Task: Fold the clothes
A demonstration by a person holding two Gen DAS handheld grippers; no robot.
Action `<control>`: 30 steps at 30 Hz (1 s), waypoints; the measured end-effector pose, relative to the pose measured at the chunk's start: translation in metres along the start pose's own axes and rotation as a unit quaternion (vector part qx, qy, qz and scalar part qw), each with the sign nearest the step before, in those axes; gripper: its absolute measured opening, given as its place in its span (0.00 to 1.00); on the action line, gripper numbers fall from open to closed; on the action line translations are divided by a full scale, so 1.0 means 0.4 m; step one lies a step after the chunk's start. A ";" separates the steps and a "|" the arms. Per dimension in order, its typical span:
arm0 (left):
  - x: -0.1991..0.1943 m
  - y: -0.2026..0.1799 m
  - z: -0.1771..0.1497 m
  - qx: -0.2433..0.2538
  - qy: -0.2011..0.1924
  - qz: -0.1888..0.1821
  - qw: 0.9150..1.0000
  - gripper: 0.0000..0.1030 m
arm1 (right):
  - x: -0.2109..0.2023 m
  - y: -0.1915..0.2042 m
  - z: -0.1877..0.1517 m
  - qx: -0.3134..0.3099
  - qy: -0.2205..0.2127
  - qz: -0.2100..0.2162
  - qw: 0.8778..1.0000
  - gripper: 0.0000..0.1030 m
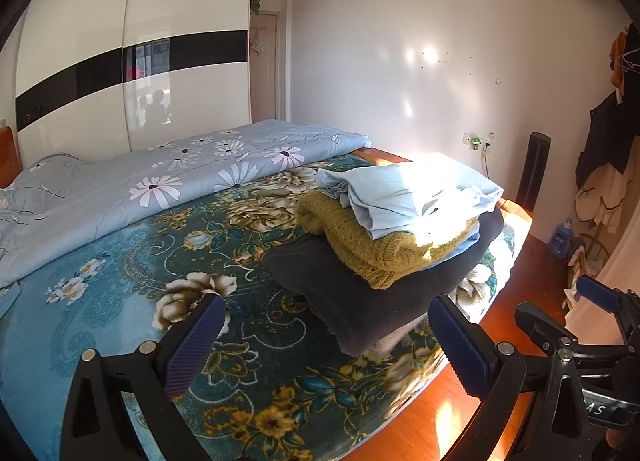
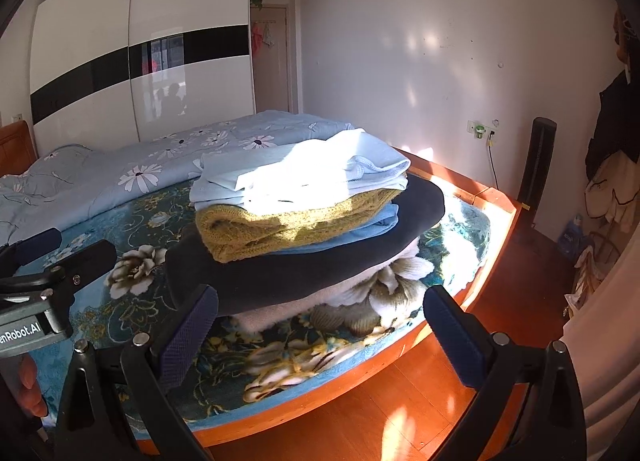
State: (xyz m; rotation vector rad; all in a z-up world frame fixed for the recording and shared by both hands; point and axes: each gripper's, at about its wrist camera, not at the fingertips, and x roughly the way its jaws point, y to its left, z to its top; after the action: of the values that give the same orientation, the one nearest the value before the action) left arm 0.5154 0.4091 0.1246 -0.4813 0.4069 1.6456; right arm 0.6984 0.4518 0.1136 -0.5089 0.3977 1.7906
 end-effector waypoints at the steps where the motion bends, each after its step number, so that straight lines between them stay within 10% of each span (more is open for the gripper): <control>1: -0.001 0.001 -0.003 0.003 0.001 0.007 1.000 1.00 | -0.004 0.005 0.002 -0.001 -0.001 0.001 1.000 1.00; 30: -0.007 0.035 0.036 -0.034 0.018 0.017 0.999 1.00 | -0.073 0.072 0.125 -0.072 -0.045 -0.040 0.996 1.00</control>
State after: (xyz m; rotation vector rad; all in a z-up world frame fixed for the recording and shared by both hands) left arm 0.5006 0.4125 0.1382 -0.5582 0.3882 1.6900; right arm 0.6707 0.4459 0.1717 -0.5340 0.1848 1.7660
